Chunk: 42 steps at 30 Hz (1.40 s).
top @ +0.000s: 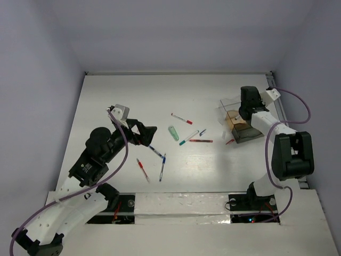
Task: Sort the stationery into containers
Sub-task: Place the pen in the storage box, then pick up the pen from the center of the board.
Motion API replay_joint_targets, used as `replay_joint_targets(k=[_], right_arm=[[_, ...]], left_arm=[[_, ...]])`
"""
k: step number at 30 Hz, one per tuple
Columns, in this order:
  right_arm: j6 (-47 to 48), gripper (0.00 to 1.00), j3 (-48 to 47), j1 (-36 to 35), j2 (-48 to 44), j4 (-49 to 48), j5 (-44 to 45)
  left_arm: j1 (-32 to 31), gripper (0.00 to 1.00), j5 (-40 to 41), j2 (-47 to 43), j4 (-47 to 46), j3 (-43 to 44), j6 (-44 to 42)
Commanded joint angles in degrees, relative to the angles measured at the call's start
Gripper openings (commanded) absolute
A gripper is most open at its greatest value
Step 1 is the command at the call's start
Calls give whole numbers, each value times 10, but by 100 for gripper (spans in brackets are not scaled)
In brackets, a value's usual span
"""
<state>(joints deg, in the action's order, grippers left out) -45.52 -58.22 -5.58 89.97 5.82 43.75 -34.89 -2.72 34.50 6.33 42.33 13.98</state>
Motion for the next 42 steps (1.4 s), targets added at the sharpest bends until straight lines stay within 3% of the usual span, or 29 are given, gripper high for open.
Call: replay_joint_targets(k=[1, 2, 5, 6, 9, 11, 14, 18, 20, 24, 30, 33, 38, 40, 42], right_arm=[[-41, 0, -22, 4, 20, -19, 21], [-44, 0, -20, 4, 21, -20, 19], [-41, 22, -8, 4, 13, -25, 1], [-33, 41, -7, 4, 8, -27, -11], [-11, 64, -3, 4, -15, -25, -33], [12, 71, 1, 4, -33, -40, -53], [85, 72, -5, -21, -59, -66, -116], [243, 51, -55, -85, -43, -86, -367], [313, 49, -114, -128, 23, 9, -424], [425, 51, -246, -184, 133, 95, -529], [516, 83, -349, -231, 262, 182, -555], [539, 83, -407, -232, 307, 219, -535], [554, 75, -464, -244, 380, 275, -542], [554, 64, -471, -249, 392, 277, -512], [552, 45, -487, -249, 419, 295, -495]], left_arm=[[-3, 99, 3, 4, -20, 1, -6], [-3, 99, 3, 4, -20, 1, -6], [-3, 99, 3, 6, -20, 2, -7], [-3, 99, 3, 7, -20, 2, -7], [-3, 99, 5, 6, -20, 2, -7], [-3, 99, 7, 6, -20, 1, -7], [-3, 99, 10, 5, -20, 1, -7], [3, 99, 22, 10, -19, 0, -1], [8, 99, 46, 14, -19, 0, 10], [13, 99, 65, 21, -18, -2, 32], [18, 96, 101, 28, -4, -6, 74], [24, 96, 124, 36, 10, -1, 75], [24, 96, 140, 35, 11, 0, 68], [24, 96, 140, 37, 11, 1, 64], [29, 96, 134, 40, 11, 2, 62]])
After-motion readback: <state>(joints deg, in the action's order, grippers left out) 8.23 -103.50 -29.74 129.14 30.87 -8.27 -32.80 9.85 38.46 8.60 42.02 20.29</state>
